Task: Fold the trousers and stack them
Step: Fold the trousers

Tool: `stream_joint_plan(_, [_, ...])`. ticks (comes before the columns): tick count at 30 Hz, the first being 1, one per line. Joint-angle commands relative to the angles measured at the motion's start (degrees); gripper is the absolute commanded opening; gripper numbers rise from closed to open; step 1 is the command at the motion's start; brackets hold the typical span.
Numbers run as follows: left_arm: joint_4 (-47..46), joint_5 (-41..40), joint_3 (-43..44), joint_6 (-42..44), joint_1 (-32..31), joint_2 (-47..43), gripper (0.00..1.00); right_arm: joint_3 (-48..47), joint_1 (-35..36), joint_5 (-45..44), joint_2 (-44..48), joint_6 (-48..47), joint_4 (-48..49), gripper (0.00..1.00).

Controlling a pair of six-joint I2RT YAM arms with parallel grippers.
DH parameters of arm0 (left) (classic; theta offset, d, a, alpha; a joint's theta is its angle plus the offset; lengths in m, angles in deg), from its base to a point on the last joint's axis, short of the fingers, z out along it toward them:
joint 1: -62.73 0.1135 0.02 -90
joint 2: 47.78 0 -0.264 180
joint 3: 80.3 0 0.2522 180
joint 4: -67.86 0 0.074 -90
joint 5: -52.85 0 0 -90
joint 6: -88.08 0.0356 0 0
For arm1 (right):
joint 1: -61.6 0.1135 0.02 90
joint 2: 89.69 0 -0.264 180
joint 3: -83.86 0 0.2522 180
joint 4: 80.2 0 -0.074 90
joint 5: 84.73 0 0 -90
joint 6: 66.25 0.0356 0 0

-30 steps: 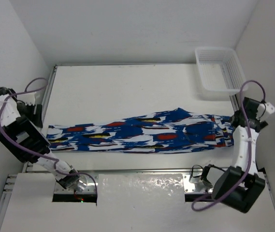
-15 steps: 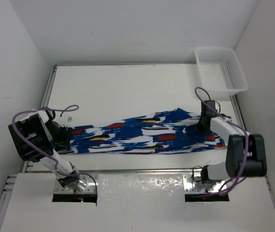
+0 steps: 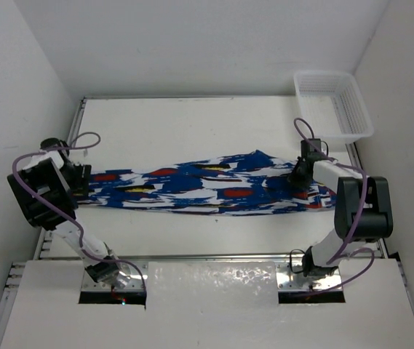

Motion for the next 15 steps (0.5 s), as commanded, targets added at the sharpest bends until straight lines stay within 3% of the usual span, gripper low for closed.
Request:
stream_joint_plan(1, [-8.66, 5.71, 4.23, 2.76, 2.71, -2.53, 0.60, 0.09, -0.26, -0.59, 3.97, 1.27, 1.95, 0.00])
stream_joint_plan(5, [1.88, 16.37, 6.87, 2.23, 9.56, -5.79, 0.61, 2.12, -0.26, -1.73, 10.03, -0.40, 0.01, 0.07])
stream_joint_plan(9, [2.35, 18.57, 5.73, 2.67, 16.68, -7.38, 0.62, 1.24, -0.35, -2.52, 14.78, -2.51, -2.18, 0.11])
stream_joint_plan(12, [2.17, 19.63, 6.08, 1.53, 17.40, -4.84, 0.63, -0.43, -0.35, -2.35, 15.23, -4.18, -3.32, 0.13])
stream_joint_plan(14, [2.69, 22.45, 7.13, 0.91, 17.40, -2.11, 0.69, -1.92, -0.35, -2.17, 14.96, -4.71, -4.29, 0.13])
stream_joint_plan(15, [3.13, 26.28, 7.75, 1.00, 17.40, -1.14, 0.77, -2.36, -0.35, -2.09, 14.79, -4.88, -5.08, 0.13])
